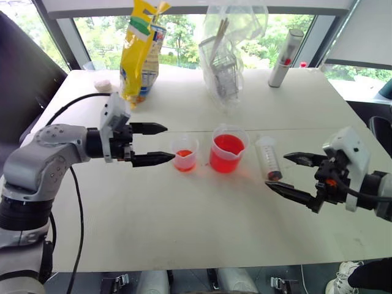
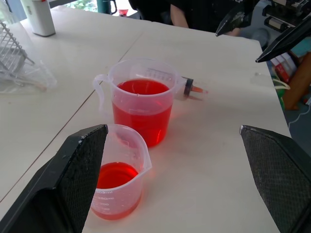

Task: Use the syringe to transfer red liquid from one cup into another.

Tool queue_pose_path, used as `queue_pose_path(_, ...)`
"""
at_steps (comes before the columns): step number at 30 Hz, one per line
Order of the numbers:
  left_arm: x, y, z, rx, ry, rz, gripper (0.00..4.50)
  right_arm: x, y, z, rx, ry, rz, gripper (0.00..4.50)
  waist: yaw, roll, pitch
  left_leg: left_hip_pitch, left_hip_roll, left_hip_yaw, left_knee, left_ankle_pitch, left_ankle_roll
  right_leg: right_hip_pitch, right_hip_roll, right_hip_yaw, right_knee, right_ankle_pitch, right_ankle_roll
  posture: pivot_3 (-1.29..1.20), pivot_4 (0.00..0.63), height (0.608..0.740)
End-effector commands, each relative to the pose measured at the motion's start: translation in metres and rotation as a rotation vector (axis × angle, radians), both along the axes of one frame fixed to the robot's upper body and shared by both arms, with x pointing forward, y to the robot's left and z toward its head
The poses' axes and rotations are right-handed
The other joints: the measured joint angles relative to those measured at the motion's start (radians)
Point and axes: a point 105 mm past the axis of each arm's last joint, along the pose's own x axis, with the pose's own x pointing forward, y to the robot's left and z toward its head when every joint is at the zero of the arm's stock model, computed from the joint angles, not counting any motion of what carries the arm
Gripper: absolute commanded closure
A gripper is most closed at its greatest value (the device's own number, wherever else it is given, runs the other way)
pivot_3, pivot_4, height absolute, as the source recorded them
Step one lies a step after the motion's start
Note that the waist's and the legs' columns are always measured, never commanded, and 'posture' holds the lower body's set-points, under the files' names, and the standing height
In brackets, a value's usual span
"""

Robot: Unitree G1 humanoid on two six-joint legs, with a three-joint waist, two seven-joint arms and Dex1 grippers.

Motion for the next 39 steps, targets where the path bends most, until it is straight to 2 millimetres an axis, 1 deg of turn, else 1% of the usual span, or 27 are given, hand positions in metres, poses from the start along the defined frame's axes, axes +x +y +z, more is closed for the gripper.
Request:
queue_pose_path(1,0.0,0.001,0.012,-0.01,-0.042,-0.008,0.0,-0.002,0.003,0.01,-0.014,-0.055,0.014,0.07,0.001,0.0,0.0,0.0,0.0,0.0,0.0,0.0,0.0,0.0,0.0,0.0,0.0,0.0,0.0,0.0,0.15,0.739)
queue_pose_path(11,0.001,-0.004,0.012,-0.019,-0.04,-0.018,0.0,-0.005,-0.003,0.007,-0.02,-0.019,-0.013,0.07,0.016,0.0,0.0,0.0,0.0,0.0,0.0,0.0,0.0,0.0,0.0,0.0,0.0,0.0,0.0,0.0,0.15,0.739)
queue_pose_path(22,0.0,-0.009,0.01,-0.008,-0.036,-0.038,0.0,-0.006,-0.007,0.003,-0.014,0.005,-0.045,0.07,0.015,0.0,0.0,0.0,0.0,0.0,0.0,0.0,0.0,0.0,0.0,0.0,0.0,0.0,0.0,0.0,0.15,0.739)
queue_pose_path(28,0.002,-0.013,0.01,-0.005,-0.041,-0.055,0.0,-0.005,-0.013,0.001,-0.03,0.014,-0.08,0.07,0.016,-0.001,0.0,0.0,0.0,0.0,0.001,0.0,0.0,0.001,0.0,0.0,0.0,0.0,0.0,0.0,0.15,0.739)
queue_pose_path(31,0.004,-0.016,0.01,-0.006,-0.047,-0.067,0.0,0.004,-0.025,0.001,-0.044,0.029,-0.144,0.07,0.015,-0.001,0.0,0.0,0.0,0.0,0.001,0.0,0.0,0.001,0.0,0.0,0.0,0.0,0.0,0.0,0.15,0.739)
queue_pose_path(33,0.005,-0.018,0.01,-0.007,-0.052,-0.076,0.0,0.015,-0.032,0.005,-0.042,0.059,-0.185,0.07,0.013,0.0,0.0,0.0,0.0,0.0,0.001,0.0,0.0,0.001,0.0,0.0,0.0,0.0,0.0,0.0,0.15,0.739)
queue_pose_path(35,0.007,-0.021,0.01,-0.012,-0.06,-0.088,0.0,0.031,-0.043,0.009,-0.04,0.098,-0.249,0.07,0.013,0.0,0.001,0.001,0.0,0.001,0.001,0.0,0.0,0.001,0.0,0.001,0.0,0.0,0.0,0.0,0.15,0.739)
queue_pose_path(36,0.009,-0.023,0.009,-0.016,-0.065,-0.094,0.0,0.043,-0.049,0.01,-0.018,0.15,-0.286,0.07,0.01,0.0,0.001,0.001,0.0,0.001,0.001,0.0,0.0,0.001,0.0,0.001,0.0,0.0,-0.001,0.0,0.15,0.739)
queue_pose_path(38,0.011,-0.026,0.008,-0.019,-0.072,-0.102,0.0,0.057,-0.054,0.011,0.005,0.222,-0.327,0.07,0.011,0.001,0.003,0.003,0.0,0.002,0.001,0.0,0.0,0.002,0.0,0.002,0.0,-0.001,-0.005,0.0,0.15,0.739)
queue_pose_path(39,0.012,-0.028,0.008,-0.022,-0.077,-0.107,0.0,0.067,-0.056,0.007,0.018,0.287,-0.356,0.07,0.01,0.001,0.003,0.003,0.0,0.002,0.001,0.0,0.0,0.001,0.0,0.003,-0.001,-0.001,-0.005,0.0,0.15,0.739)
